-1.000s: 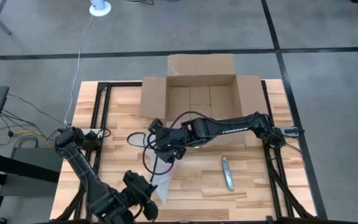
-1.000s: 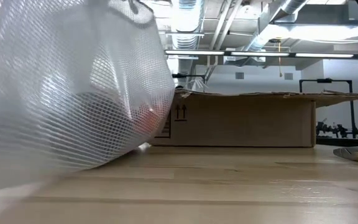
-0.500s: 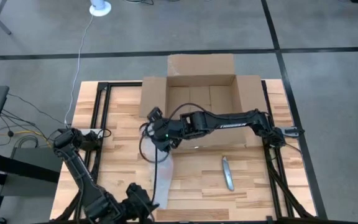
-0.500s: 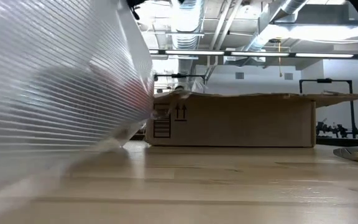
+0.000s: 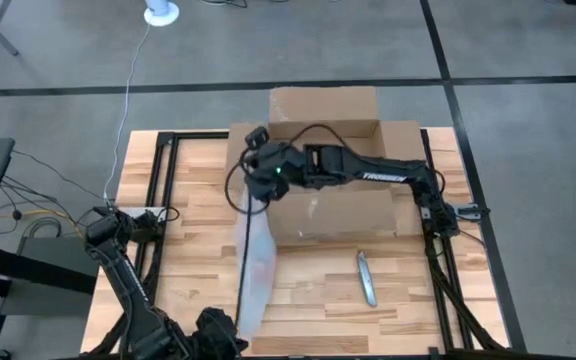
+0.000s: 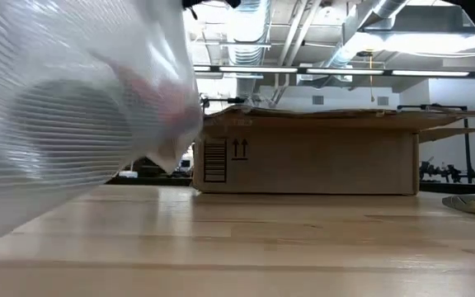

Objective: Unpack boxes
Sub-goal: Close the transparent zip bag

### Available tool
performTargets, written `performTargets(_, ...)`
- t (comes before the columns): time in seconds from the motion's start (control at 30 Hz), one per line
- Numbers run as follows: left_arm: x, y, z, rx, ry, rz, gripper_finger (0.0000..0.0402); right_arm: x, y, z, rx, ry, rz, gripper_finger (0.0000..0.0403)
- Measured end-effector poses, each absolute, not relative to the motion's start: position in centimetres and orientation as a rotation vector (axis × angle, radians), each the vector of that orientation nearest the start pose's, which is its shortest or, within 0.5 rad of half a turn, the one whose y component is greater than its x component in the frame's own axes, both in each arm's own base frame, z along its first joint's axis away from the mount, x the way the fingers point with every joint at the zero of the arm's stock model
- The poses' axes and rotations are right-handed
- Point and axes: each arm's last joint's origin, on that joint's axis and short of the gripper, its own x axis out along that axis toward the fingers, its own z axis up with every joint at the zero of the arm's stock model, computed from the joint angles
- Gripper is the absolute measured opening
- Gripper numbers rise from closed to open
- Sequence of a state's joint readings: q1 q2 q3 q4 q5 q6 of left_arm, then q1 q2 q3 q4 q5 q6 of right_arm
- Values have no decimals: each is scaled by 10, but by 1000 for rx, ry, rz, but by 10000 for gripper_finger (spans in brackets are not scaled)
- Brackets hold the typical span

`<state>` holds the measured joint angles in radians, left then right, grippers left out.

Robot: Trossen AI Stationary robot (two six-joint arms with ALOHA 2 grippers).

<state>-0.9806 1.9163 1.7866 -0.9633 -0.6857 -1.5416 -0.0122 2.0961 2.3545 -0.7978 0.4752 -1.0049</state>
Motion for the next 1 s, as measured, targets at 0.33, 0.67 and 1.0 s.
performTargets(0.33,230,-283,291,-558,675,686,0,470,52,373,-834,612,159,0)
performTargets(0.67,221,-271,291,-465,724,780,0,488,46,342,-565,683,81,66)
performTargets(1.0,218,-263,300,-213,916,643,0,424,53,393,-422,826,56,170)
